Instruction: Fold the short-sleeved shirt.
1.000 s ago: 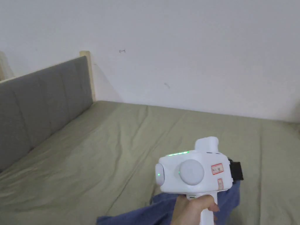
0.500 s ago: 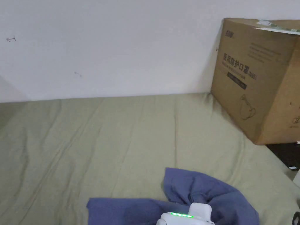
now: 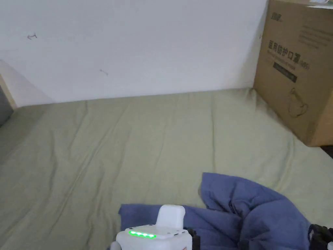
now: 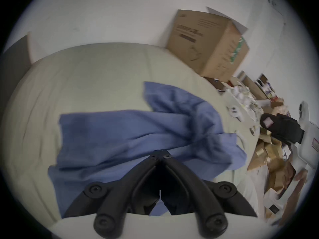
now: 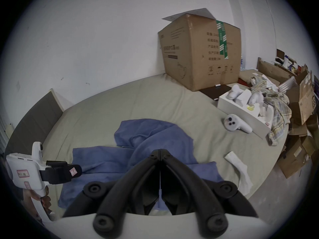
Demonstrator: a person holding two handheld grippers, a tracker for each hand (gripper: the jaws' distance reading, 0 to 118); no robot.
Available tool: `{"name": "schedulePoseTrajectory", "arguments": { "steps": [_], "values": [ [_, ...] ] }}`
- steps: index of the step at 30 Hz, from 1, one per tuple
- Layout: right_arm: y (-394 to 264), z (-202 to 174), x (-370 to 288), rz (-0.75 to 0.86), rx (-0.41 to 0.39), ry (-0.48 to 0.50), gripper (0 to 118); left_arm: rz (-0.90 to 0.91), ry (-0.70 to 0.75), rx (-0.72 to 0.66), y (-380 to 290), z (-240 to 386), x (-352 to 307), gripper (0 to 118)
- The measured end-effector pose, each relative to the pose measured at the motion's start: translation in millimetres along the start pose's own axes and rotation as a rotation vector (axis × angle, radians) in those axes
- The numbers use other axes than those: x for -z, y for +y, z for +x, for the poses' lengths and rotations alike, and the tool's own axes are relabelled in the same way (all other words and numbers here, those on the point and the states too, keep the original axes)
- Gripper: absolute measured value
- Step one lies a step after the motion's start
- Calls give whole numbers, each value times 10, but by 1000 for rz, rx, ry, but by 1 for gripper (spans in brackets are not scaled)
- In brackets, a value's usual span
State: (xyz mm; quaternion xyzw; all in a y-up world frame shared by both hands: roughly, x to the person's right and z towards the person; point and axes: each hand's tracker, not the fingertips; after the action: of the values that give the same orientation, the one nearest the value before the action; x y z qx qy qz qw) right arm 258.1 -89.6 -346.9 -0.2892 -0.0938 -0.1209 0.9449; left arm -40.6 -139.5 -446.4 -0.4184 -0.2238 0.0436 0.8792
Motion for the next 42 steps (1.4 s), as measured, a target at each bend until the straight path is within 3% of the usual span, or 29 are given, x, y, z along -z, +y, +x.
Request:
{"name": "schedulePoseTrajectory", "arguments": {
  "steps": [4,7,8,9,11,12,17,19,20,22,23,25,27,30,31,32,33,37,40,41,42],
  "values": [
    [-50,-142,104,-26,-39,28,0,-30,64,-162,-42,-551,-22,0],
    [-35,-172,192,-40,-47,40,0,-26,169,-140,197,-859,50,3],
    [-26,-160,222,-45,-46,42,0,-35,190,-124,317,-977,122,18],
    [-20,-154,251,-48,-43,41,0,-39,216,-122,414,-1077,201,40],
    [-21,-125,322,-56,-39,34,0,-70,273,-145,642,-1320,452,110],
    [-30,-102,350,-61,-37,29,0,-88,276,-165,706,-1418,585,118],
    [-102,30,524,-116,-31,-5,0,-209,270,-236,848,-1639,1228,94],
    [-113,74,597,-137,-35,-23,0,-245,354,-161,738,-1562,1347,85],
    [-107,107,630,-138,-35,-25,0,-226,375,-123,776,-1460,1299,66],
    [-50,149,728,-154,-48,-16,0,-184,376,-223,832,-1453,1178,31],
    [6,161,803,-162,-67,-7,0,-175,397,-219,833,-1462,1129,7],
    [168,179,973,-179,-104,20,0,-181,411,-155,820,-1458,1055,7],
    [411,194,1187,-199,-120,79,0,-192,338,-144,784,-1507,983,7],
    [859,242,1626,-245,-119,154,4,-172,293,-191,765,-1501,807,7],
    [1015,257,1834,-299,-133,174,23,-154,279,-217,771,-1551,731,7],
    [1139,283,2066,-347,-152,187,67,-136,269,-225,775,-1558,653,7],
    [1209,286,2270,-390,-172,181,86,-128,262,-222,780,-1558,586,7],
    [1276,277,3031,-501,-178,100,88,-88,231,-218,815,-1555,352,7],
    [1068,276,3477,-626,-160,120,85,-79,216,-221,834,-1549,300,7],
    [966,270,3588,-690,-187,106,82,-77,214,-217,837,-1546,293,7],
    [889,236,3598,-675,-253,18,82,-78,215,-218,844,-1541,283,7]
  ]
}}
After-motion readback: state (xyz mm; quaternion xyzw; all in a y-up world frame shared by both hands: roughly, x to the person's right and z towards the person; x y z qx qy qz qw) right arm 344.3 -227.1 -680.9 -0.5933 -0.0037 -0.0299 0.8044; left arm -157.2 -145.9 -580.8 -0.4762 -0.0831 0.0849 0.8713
